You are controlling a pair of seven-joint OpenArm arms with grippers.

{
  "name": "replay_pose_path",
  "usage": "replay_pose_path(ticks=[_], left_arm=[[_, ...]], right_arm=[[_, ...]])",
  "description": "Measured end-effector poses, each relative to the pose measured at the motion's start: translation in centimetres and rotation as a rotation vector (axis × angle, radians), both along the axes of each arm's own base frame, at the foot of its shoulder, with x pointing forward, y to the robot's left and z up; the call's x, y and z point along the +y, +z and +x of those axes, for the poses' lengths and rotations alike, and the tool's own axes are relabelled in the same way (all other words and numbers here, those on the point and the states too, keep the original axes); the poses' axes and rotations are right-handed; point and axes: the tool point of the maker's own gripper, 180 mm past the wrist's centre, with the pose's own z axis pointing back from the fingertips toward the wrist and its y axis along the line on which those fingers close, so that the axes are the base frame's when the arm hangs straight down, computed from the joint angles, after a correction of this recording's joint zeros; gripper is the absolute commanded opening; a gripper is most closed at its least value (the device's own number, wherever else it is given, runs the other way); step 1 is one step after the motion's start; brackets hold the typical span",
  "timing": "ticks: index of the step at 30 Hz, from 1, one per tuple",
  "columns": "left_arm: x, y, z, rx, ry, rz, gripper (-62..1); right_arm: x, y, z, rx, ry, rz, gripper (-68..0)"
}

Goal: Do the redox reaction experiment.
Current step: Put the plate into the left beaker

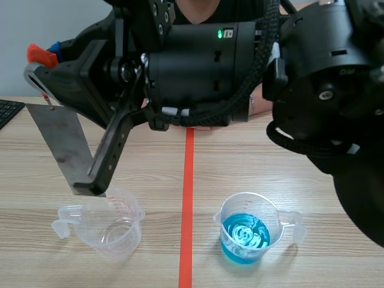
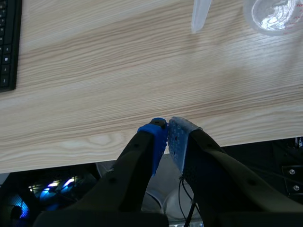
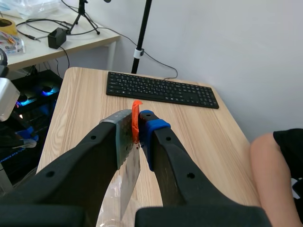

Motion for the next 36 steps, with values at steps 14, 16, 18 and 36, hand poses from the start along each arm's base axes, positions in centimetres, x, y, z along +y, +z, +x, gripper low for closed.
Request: replay_pose_path(ticks=[14, 16, 18, 36], left_arm=[[-0.1, 0.1, 0.1, -0.01, -0.005, -0.003, -55.2], [-0.1, 0.1, 0.1, -0.01, -0.005, -0.003, -55.2], [-0.1, 0.1, 0.1, -0.01, -0.005, -0.003, -55.2], [-0.1, 0.1, 0.1, -0.01, -0.005, -0.003, -55.2]], right_arm=[[-0.4, -4.8, 1.4, 0.115, -0.045, -0.068, -65.8], [-0.5, -5.4, 1.7, 0.125, -0.053, -0.07, -65.8], [-0.6, -5.7, 2.0, 0.128, -0.056, -0.055, -65.8], [-0.2, -10.4, 1.5, 0.048, -0.022, -0.127, -65.8]])
